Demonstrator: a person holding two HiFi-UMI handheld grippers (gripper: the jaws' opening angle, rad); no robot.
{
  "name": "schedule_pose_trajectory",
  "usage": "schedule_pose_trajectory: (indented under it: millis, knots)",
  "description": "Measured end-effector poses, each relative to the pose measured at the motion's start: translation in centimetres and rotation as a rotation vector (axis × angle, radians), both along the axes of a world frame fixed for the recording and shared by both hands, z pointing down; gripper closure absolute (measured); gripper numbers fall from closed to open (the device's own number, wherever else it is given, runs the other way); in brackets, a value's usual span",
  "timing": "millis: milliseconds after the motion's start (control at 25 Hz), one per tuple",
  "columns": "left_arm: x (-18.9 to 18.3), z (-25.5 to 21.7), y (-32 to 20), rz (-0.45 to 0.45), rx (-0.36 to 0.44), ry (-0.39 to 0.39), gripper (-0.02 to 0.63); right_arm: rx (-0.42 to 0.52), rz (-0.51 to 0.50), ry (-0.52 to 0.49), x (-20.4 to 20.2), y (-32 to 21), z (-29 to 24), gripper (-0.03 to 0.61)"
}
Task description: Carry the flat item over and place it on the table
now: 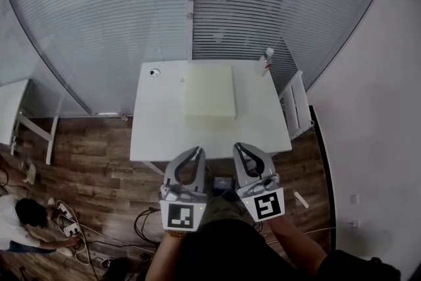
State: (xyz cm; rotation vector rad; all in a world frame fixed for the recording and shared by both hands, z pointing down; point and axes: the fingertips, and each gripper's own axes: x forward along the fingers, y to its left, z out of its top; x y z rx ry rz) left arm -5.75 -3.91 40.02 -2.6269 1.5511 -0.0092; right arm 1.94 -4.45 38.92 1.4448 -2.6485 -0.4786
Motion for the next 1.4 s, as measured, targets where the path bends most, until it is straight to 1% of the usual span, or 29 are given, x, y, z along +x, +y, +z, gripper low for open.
schedule_pose_trajectory:
  millis: [120,240,360,640,1000,1200,1400]
  knots:
    - [-0.4,0.5,-0.1,-0.013,-0.018,0.011,0.592,-0.017,0.002,0.008,0.3,0.2,0.7,0.580]
    - [-0.7,0.4,0.0,-0.020,-0.012,0.005,0.592,-0.024,-0.006,0.016,0.3,0.4,1.0,0.580]
    - [-0.9,0.5,-0.1,-0.031,-0.021,0.016,0.592,-0.027,-0.009,0.027,0.2,0.2,1.1,0.580]
    - [-1.2,1.2,-0.3,-0.041,-0.040,0.000,0.592,-0.031,-0.015,0.031,-0.3,-0.1,1.2,0.581]
    - [-1.2,1.0,-0.6,-0.041,-0.033,0.007,0.592,-0.046,-0.004,0.031,0.5,-0.3,1.5,0.581]
    - [-1.7,1.3,-0.5,-0.057,-0.043,0.027,0.592,-0.057,-0.011,0.042,0.2,-0.3,2.1,0.581]
    - [-1.7,1.9,-0.9,-0.060,-0.059,0.011,0.592,-0.069,-0.013,0.053,0.1,-0.7,2.6,0.581]
